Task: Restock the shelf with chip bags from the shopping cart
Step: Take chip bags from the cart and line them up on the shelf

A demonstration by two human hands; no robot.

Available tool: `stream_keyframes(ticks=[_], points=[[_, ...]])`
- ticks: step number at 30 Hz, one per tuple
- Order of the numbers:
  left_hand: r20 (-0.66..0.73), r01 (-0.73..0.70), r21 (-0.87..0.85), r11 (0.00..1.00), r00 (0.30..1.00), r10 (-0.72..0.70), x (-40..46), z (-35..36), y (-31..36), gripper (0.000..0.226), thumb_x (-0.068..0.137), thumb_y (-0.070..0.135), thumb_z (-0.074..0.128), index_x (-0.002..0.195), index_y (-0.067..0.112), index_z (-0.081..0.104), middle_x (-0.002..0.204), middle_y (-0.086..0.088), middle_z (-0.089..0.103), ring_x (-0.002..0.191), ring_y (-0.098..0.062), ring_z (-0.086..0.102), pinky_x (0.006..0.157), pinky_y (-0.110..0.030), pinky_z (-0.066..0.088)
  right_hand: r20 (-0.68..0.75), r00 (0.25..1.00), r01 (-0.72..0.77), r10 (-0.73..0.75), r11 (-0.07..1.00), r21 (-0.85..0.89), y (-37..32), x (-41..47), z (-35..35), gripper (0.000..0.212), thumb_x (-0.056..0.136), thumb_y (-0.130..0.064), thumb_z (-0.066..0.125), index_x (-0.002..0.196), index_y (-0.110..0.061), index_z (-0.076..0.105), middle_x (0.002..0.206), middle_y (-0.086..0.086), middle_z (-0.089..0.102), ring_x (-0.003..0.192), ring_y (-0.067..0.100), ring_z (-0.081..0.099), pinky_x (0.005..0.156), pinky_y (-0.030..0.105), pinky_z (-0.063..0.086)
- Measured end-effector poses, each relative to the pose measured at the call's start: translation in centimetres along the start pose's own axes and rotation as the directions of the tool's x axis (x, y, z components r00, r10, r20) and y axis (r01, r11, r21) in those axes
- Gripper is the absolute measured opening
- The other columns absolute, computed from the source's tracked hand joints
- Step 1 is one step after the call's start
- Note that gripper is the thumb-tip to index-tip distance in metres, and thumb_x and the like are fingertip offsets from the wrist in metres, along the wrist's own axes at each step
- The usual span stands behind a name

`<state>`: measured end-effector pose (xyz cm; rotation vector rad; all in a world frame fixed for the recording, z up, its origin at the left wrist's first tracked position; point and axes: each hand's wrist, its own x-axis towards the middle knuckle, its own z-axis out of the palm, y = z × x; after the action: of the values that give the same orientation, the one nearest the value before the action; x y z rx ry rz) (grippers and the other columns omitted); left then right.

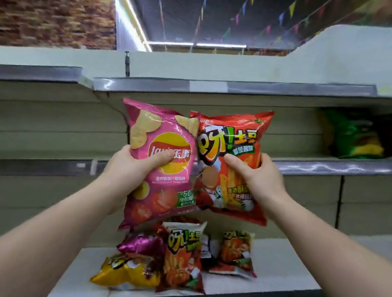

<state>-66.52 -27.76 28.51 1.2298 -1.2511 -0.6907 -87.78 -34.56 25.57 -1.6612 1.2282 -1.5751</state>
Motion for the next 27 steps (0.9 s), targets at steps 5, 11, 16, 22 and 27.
stream_keyframes(ticks=[5, 11, 16, 22, 27], points=[[0.134, -0.006, -0.032, 0.999, 0.991, 0.01, 0.4, 9.1, 1.8, 0.057, 0.072, 0.039, 0.075, 0.12, 0.016, 0.054, 0.099, -0.005, 0.07, 0.079, -0.02, 0.068, 0.056, -0.028, 0.05, -0.108, 0.994, -0.038, 0.032, 0.998, -0.052, 2.5, 1.3, -9.1, 0.059, 0.069, -0.057, 0.071, 0.111, -0.02, 0.052, 0.106, -0.002, 0.064, 0.098, 0.019, 0.062, 0.09, 0.04, 0.051], [0.24, -0.024, -0.052, 0.998, 0.97, 0.035, 0.3, 21.1, 4.0, 0.055, 0.071, 0.038, 0.075, 0.117, 0.016, 0.056, 0.098, -0.006, 0.071, 0.081, -0.021, 0.069, 0.061, -0.03, 0.052, -0.191, 0.979, -0.083, 0.068, 0.994, -0.068, 5.4, 3.5, -21.0, 0.058, 0.067, -0.059, 0.071, 0.109, -0.022, 0.053, 0.105, -0.001, 0.065, 0.096, 0.02, 0.063, 0.091, 0.042, 0.051], [0.288, -0.014, -0.085, 0.996, 0.957, 0.038, 0.6, 29.7, 4.9, 0.051, 0.069, 0.037, 0.077, 0.112, 0.016, 0.058, 0.097, -0.007, 0.071, 0.082, -0.024, 0.069, 0.071, -0.035, 0.056, -0.217, 0.973, -0.098, 0.077, 0.992, -0.085, 7.9, 5.6, -29.6, 0.056, 0.064, -0.06, 0.072, 0.104, -0.023, 0.054, 0.101, -0.001, 0.066, 0.094, 0.022, 0.065, 0.091, 0.045, 0.051], [0.358, 0.028, -0.079, 0.996, 0.934, 0.002, 2.0, 36.8, 5.4, 0.053, 0.07, 0.041, 0.076, 0.113, 0.017, 0.058, 0.095, -0.006, 0.073, 0.076, -0.021, 0.071, 0.059, -0.029, 0.057, -0.251, 0.958, -0.158, 0.137, 0.986, -0.062, 10.9, 8.8, -36.0, 0.083, 0.043, -0.073, 0.072, 0.106, -0.021, 0.058, 0.1, 0.002, 0.07, 0.092, 0.025, 0.067, 0.089, 0.046, 0.052], [0.402, 0.045, -0.075, 0.996, 0.916, -0.011, 4.8, 40.5, 5.9, 0.043, 0.074, 0.041, 0.074, 0.107, 0.017, 0.06, 0.086, -0.004, 0.073, 0.058, -0.012, 0.07, 0.043, -0.019, 0.05, -0.272, 0.948, -0.183, 0.164, 0.982, -0.044, 12.7, 12.8, -38.6, 0.087, 0.045, -0.072, 0.071, 0.11, -0.016, 0.055, 0.102, 0.005, 0.068, 0.091, 0.028, 0.066, 0.088, 0.047, 0.053]])
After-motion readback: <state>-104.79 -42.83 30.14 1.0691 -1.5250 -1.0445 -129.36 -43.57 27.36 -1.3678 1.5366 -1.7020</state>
